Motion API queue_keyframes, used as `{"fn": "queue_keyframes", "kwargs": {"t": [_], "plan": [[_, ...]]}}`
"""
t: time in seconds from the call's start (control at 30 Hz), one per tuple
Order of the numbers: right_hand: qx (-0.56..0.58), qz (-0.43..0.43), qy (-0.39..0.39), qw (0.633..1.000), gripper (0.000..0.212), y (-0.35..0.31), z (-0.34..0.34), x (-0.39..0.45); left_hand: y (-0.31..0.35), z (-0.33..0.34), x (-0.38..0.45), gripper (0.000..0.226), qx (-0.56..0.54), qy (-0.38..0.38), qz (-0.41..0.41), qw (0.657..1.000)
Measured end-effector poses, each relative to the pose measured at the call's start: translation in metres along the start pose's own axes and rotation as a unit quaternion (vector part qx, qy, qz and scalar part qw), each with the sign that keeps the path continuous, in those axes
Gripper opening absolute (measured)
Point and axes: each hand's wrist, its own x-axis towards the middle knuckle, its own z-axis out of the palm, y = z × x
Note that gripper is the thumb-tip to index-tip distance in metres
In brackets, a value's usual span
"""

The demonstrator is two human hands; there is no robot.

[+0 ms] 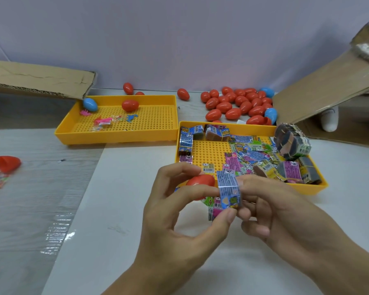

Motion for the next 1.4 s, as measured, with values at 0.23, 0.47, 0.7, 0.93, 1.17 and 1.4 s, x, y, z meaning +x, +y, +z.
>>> {"fn": "queue_keyframes", "kwargs": {"t": [0.23, 0.47, 0.7, 0.93, 1.17, 1.4], "plan": [[-0.116, -0.146, 0.054, 0.981, 0.033, 0.007, 0.002, -0.001, 0.000, 0.000, 0.002, 0.008, -0.047, 0.003, -0.007, 0.999], [-0.211, -0.221, 0.022, 0.952, 0.051, 0.007, 0.000, -0.002, 0.004, -0.001, 0.001, 0.009, -0.151, -0.004, -0.098, 0.984], [-0.313, -0.239, -0.016, 0.919, 0.038, 0.007, -0.003, -0.003, 0.008, -0.001, 0.003, 0.013, -0.194, -0.043, -0.149, 0.969], [-0.277, -0.265, -0.020, 0.924, 0.020, 0.004, -0.003, -0.006, 0.009, -0.003, 0.003, 0.017, -0.180, -0.060, -0.169, 0.967], [-0.132, -0.109, -0.106, 0.979, 0.028, 0.002, -0.009, -0.005, 0.003, -0.006, 0.002, 0.011, -0.168, -0.077, -0.175, 0.967], [-0.091, -0.025, -0.142, 0.985, 0.021, -0.004, -0.010, -0.005, 0.001, -0.006, 0.001, 0.013, -0.155, -0.084, -0.150, 0.973]]}}
